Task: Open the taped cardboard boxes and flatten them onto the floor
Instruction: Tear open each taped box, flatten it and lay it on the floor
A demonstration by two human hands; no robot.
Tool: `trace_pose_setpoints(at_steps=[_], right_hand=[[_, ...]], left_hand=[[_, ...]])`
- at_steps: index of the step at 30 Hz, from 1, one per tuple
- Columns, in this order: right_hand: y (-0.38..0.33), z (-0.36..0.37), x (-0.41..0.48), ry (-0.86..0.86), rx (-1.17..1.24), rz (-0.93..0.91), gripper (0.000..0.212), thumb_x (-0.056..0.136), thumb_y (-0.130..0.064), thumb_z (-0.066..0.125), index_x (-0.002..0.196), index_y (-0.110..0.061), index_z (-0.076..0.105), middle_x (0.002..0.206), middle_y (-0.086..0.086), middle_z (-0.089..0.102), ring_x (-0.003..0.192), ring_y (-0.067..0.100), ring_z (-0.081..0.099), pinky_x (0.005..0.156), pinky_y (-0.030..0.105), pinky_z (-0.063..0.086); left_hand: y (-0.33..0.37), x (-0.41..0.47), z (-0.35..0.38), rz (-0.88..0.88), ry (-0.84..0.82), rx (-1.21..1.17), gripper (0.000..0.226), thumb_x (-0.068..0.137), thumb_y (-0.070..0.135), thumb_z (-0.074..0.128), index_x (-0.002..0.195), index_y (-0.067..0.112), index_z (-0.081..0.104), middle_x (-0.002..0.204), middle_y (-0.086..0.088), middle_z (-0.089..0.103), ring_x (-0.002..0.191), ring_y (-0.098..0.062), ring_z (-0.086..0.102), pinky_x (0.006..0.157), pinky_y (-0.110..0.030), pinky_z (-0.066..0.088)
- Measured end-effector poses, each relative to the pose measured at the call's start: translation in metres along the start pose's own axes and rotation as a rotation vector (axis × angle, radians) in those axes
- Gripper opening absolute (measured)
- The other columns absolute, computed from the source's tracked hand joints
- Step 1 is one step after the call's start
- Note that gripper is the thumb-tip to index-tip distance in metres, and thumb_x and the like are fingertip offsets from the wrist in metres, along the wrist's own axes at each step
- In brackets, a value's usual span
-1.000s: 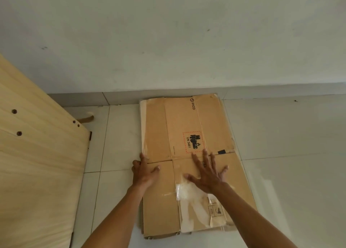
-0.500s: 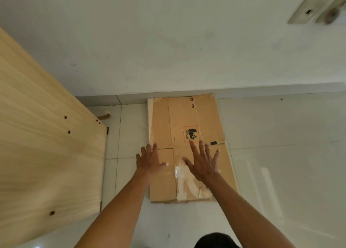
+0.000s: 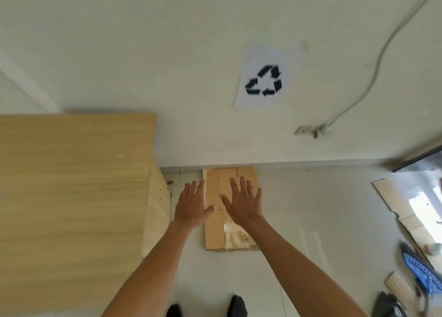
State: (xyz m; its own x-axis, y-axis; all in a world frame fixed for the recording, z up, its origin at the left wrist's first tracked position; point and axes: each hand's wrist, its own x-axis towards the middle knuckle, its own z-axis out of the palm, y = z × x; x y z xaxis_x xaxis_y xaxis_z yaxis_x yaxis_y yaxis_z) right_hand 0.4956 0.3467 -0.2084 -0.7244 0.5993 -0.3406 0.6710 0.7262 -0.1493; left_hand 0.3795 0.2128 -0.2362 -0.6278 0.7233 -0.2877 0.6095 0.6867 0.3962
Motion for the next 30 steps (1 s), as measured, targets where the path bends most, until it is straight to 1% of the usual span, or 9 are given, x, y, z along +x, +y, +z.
trace_pose_setpoints(at_steps=[3,5,7,10,14,17,20,24,30], right_hand=[[-0.052,-0.047,-0.022,0.042,0.057,-0.039,0.071,0.101,-0.063,0.024,0.160,-0.025,0.015,0.168,0.011,0.009,0.155,0.033,0.008,0.120,0.064,0.009],[-0.094,-0.075,-0.031,0.064,0.079,-0.073,0.069,0.102,-0.061,0.025,0.160,-0.026,0.014,0.168,0.010,0.009,0.155,0.032,0.008,0.120,0.062,0.011],[-0.148,-0.096,-0.036,0.107,0.106,-0.109,0.067,0.103,-0.059,0.026,0.160,-0.026,0.016,0.167,0.010,0.014,0.153,0.031,0.015,0.120,0.059,0.016],[-0.242,-0.115,-0.041,0.170,0.122,-0.146,0.065,0.103,-0.059,0.028,0.157,-0.023,0.023,0.164,0.011,0.023,0.150,0.031,0.023,0.117,0.057,0.022],[-0.367,-0.120,-0.065,0.207,0.128,-0.179,0.061,0.104,-0.055,0.031,0.153,-0.020,0.031,0.159,0.011,0.030,0.146,0.032,0.030,0.113,0.056,0.026],[-0.447,-0.119,-0.081,0.191,0.133,-0.217,0.059,0.104,-0.053,0.031,0.152,-0.019,0.032,0.159,0.011,0.031,0.145,0.032,0.030,0.113,0.056,0.027],[-0.512,-0.121,-0.078,0.180,0.155,-0.239,0.058,0.103,-0.054,0.034,0.150,-0.019,0.035,0.158,0.011,0.033,0.145,0.033,0.032,0.113,0.055,0.027],[-0.589,-0.118,-0.053,0.159,0.159,-0.261,0.059,0.103,-0.055,0.036,0.149,-0.018,0.038,0.158,0.012,0.034,0.145,0.033,0.033,0.113,0.054,0.028],[-0.719,-0.104,0.000,0.122,0.199,-0.302,0.061,0.102,-0.055,0.038,0.151,-0.018,0.038,0.159,0.012,0.034,0.144,0.034,0.035,0.112,0.053,0.032]], left_hand=[[-0.022,-0.024,-0.074,0.061,0.094,-0.050,0.092,0.092,0.058,0.058,0.161,0.020,0.011,0.167,-0.006,0.017,0.155,-0.026,0.010,0.126,-0.039,0.017],[-0.052,-0.042,-0.123,0.051,0.119,-0.051,0.091,0.092,0.054,0.060,0.161,0.022,0.012,0.168,-0.003,0.016,0.156,-0.024,0.008,0.125,-0.037,0.015],[-0.100,-0.061,-0.166,0.044,0.133,-0.010,0.092,0.090,0.057,0.060,0.161,0.023,0.012,0.167,-0.003,0.018,0.155,-0.024,0.010,0.125,-0.037,0.015],[-0.192,-0.091,-0.223,0.024,0.152,0.075,0.099,0.084,0.070,0.056,0.161,0.022,0.016,0.163,-0.005,0.028,0.152,-0.028,0.021,0.122,-0.041,0.024],[-0.301,-0.140,-0.289,-0.040,0.167,0.121,0.099,0.086,0.068,0.058,0.161,0.021,0.013,0.163,-0.004,0.026,0.152,-0.027,0.020,0.121,-0.042,0.026],[-0.367,-0.164,-0.324,-0.047,0.186,0.117,0.100,0.085,0.069,0.059,0.161,0.020,0.015,0.162,-0.004,0.030,0.151,-0.027,0.023,0.118,-0.043,0.030],[-0.419,-0.172,-0.352,-0.060,0.184,0.095,0.100,0.085,0.069,0.059,0.161,0.020,0.015,0.162,-0.003,0.030,0.151,-0.026,0.024,0.117,-0.043,0.033],[-0.484,-0.168,-0.385,-0.062,0.170,0.063,0.101,0.085,0.071,0.057,0.161,0.019,0.014,0.162,-0.004,0.029,0.150,-0.025,0.025,0.117,-0.042,0.033],[-0.593,-0.154,-0.443,-0.125,0.228,0.056,0.100,0.086,0.069,0.059,0.160,0.018,0.016,0.160,-0.004,0.032,0.148,-0.025,0.028,0.115,-0.041,0.035]])
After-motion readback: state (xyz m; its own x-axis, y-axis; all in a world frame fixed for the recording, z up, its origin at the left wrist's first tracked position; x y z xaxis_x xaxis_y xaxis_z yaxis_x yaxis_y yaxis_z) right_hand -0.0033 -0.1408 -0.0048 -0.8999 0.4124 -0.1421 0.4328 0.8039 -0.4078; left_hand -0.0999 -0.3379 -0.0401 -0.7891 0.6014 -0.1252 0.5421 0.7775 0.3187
